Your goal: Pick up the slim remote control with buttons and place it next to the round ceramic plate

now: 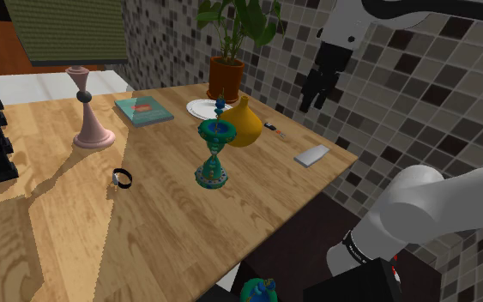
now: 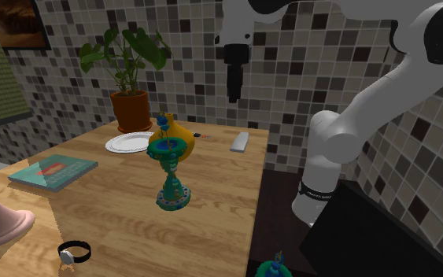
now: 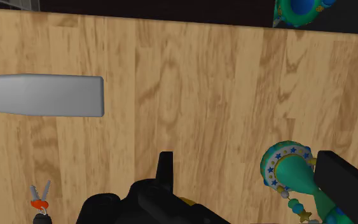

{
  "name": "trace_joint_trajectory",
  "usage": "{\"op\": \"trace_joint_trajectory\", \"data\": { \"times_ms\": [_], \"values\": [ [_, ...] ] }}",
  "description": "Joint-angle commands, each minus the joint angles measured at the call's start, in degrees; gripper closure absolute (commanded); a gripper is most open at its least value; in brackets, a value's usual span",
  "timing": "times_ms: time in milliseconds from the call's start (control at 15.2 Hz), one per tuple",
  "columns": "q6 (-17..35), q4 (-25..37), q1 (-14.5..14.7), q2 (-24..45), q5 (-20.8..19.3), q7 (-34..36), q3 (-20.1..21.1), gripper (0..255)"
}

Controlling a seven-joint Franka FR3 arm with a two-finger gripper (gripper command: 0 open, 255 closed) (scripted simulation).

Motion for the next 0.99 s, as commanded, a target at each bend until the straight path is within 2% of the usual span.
{"op": "trace_joint_trajectory", "data": {
  "times_ms": [0,528,924],
  "values": [
    [0.0,0.0,0.0,0.0,0.0,0.0,0.0,0],
    [4.39,-13.67,3.8,-8.78,-10.81,-28.79,-11.26,0],
    [10.33,-19.46,4.48,-9.52,-20.94,-51.52,-21.6,0]
  ]
}}
